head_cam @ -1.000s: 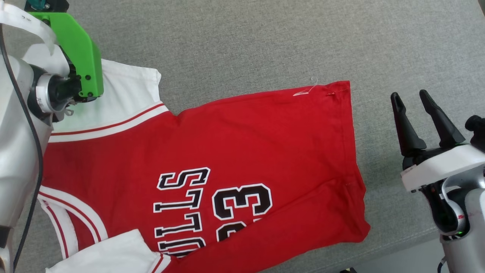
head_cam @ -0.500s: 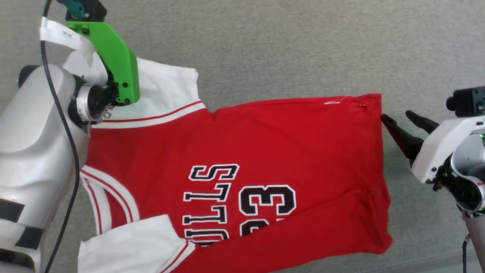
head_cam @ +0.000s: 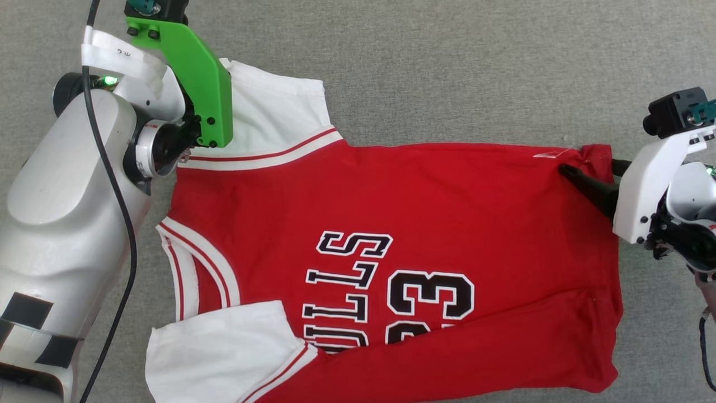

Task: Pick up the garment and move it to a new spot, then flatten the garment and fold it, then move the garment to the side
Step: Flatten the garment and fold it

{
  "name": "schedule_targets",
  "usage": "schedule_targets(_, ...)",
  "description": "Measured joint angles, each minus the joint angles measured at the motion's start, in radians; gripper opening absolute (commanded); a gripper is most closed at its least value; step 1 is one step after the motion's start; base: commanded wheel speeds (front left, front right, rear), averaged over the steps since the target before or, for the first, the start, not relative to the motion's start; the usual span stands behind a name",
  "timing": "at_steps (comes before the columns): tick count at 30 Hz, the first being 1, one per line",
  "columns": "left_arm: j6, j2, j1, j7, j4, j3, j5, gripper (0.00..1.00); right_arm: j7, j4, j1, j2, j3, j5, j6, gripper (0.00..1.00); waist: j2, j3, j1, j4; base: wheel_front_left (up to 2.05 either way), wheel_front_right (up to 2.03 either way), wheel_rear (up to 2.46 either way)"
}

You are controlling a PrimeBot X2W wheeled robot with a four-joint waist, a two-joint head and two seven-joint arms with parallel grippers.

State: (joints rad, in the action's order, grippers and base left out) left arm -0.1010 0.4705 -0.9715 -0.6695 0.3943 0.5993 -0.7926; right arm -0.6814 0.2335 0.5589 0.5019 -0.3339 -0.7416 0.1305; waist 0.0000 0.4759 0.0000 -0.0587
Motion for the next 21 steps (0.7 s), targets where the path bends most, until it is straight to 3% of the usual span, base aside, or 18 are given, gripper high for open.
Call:
schedule_targets(1,0.000,0.000,0.001,0.001,-0.002,0.000,0.000,0.00,-0.020,0.007,0.005,0.003,-0.007,-0.011,0.000,0.46,-0.0001,0.001,0.0000,0.003,0.00,0.00,0.00)
schedule_targets(3,0.000,0.001,0.002,0.005,-0.007,0.000,0.000,0.00,-0.049,0.022,0.019,0.006,-0.012,-0.023,0.000,0.00,-0.0001,0.001,0.0000,0.006,0.00,0.00,0.00)
schedule_targets(9,0.000,0.002,0.013,0.032,-0.019,-0.002,-0.001,0.00,-0.073,0.039,0.033,0.009,-0.021,-0.036,0.000,0.00,0.0000,-0.012,0.0000,0.008,0.00,0.00,0.00)
schedule_targets(14,-0.002,0.014,0.057,0.087,-0.045,-0.020,-0.001,0.00,-0.001,0.036,0.029,0.002,0.017,-0.037,0.001,0.00,0.0000,-0.042,0.0000,0.012,0.00,0.00,0.00)
schedule_targets(21,-0.037,0.052,0.174,0.179,-0.122,-0.068,-0.019,0.00,0.103,-0.010,-0.042,-0.014,0.105,-0.016,0.001,0.00,0.0000,-0.107,0.0000,0.020,0.00,0.00,0.00)
